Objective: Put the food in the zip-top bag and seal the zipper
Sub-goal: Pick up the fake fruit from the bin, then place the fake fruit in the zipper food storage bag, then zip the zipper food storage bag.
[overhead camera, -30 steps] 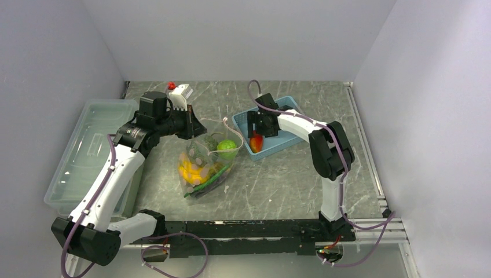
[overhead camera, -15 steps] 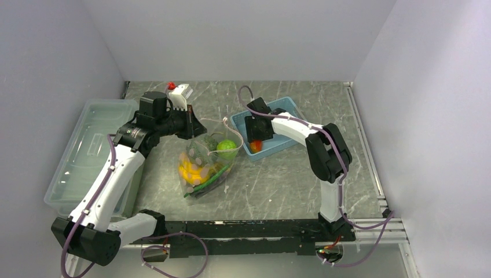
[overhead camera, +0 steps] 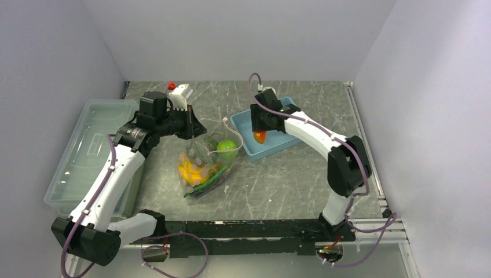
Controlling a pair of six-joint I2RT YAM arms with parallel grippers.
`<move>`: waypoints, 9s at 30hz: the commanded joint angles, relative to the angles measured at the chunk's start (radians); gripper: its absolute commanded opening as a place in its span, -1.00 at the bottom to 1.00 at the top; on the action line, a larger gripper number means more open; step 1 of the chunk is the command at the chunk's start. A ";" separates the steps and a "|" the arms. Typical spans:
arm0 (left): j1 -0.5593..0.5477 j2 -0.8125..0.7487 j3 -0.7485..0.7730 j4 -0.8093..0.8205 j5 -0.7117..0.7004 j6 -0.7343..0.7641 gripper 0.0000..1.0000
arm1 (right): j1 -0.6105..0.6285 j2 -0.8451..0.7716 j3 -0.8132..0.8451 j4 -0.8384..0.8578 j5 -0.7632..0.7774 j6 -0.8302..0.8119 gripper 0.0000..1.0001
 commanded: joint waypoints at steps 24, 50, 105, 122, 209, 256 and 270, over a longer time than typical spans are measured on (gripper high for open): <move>-0.003 -0.016 -0.002 0.044 0.022 -0.010 -1.00 | 0.174 -0.520 -0.134 0.333 -0.349 -0.189 -0.50; -0.003 -0.011 0.000 0.048 0.056 -0.008 -1.00 | 0.303 -0.428 -0.239 0.608 -0.404 -0.285 -0.59; -0.002 -0.018 -0.005 0.060 0.095 -0.013 -1.00 | 0.364 -0.285 -0.112 0.362 -0.256 0.137 0.45; -0.002 -0.015 -0.001 0.057 0.112 0.003 -1.00 | 0.363 -0.418 -0.085 0.232 -0.156 -0.013 0.50; -0.137 -0.188 -0.002 -0.110 0.358 0.102 -0.11 | 0.447 -0.773 -0.113 -0.067 -0.557 -0.691 -1.00; -0.285 -0.173 -0.036 0.289 0.590 0.214 0.44 | 0.489 -0.426 0.447 -0.494 -0.468 -0.333 -1.00; -0.383 -0.167 -0.006 0.093 0.359 0.347 0.35 | 0.489 -0.398 0.473 -0.514 -0.373 -0.287 -1.00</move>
